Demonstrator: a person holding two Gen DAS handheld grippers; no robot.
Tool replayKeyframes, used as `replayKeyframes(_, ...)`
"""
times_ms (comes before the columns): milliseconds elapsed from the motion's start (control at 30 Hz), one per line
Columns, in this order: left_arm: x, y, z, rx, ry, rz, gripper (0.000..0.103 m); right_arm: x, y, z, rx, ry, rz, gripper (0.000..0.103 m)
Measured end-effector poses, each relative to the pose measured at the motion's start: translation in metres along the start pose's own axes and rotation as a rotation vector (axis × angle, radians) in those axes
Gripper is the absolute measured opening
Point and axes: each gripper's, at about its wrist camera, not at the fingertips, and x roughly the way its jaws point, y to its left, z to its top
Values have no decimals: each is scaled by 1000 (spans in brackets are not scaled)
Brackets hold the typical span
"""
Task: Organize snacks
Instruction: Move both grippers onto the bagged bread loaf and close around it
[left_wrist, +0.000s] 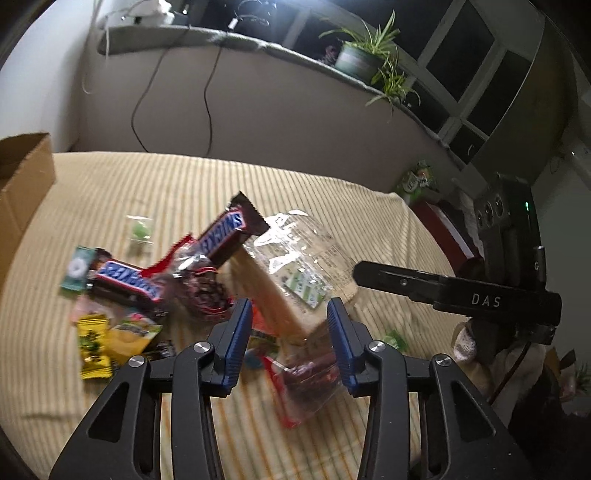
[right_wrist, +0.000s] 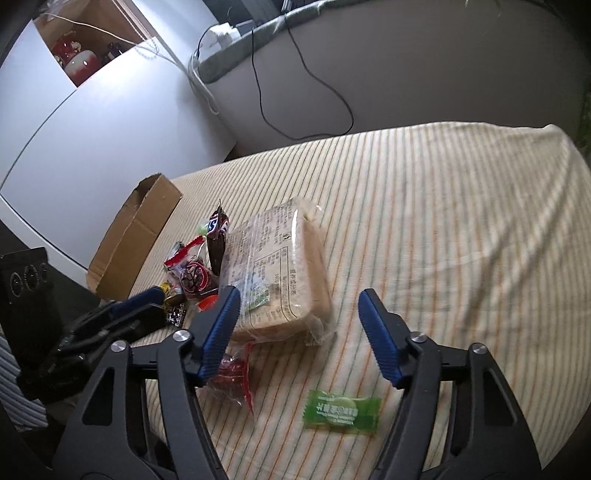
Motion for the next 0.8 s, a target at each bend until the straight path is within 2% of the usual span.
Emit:
replayKeyframes(367, 26, 0, 9, -1, 63, 6, 39, 35, -9, 18, 62, 129, 66, 67)
replayKeyframes(600, 43, 0, 16, -1, 108, 1, 42, 47, -5, 22, 38, 175, 78, 67)
replayKeyframes(800, 54, 1, 21, -14, 124, -25, 42, 60, 0, 23, 25, 203, 80, 57)
